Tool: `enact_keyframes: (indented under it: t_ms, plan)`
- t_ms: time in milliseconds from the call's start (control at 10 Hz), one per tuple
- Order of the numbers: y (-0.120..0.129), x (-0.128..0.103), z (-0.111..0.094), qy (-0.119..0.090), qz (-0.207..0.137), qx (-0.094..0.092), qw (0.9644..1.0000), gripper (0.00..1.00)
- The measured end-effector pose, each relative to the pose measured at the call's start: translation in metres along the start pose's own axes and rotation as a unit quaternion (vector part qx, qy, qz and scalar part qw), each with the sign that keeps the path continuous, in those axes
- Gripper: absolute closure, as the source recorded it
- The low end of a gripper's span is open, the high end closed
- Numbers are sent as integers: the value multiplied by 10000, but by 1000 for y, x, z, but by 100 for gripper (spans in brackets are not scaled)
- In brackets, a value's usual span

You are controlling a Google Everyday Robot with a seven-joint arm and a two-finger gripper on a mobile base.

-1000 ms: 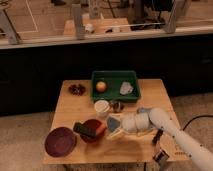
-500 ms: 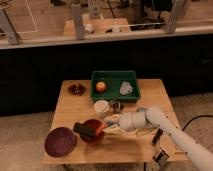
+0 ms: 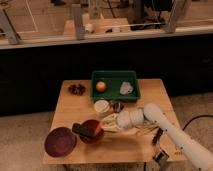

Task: Place pepper in metal cup

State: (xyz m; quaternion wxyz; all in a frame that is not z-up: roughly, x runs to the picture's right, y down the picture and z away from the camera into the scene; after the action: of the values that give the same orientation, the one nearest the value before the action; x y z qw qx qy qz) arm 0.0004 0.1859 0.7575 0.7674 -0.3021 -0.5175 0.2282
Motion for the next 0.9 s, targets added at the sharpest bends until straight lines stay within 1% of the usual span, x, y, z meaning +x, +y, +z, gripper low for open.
enact_keyframes:
  t_ms: [100, 200, 400, 600, 800, 900]
  plan:
    - [1, -3, -2, -53, -2, -16, 10000, 82]
    - [1, -12, -9, -91, -38, 19, 9999, 88]
    - [2, -28, -31, -52, -117, 144, 9998, 89]
    - [3, -29, -56, 43, -120, 327, 9994, 89]
    - [5, -29, -81, 166, -115, 598, 9980, 89]
    - [5, -29, -91, 177, -116, 719, 9972, 89]
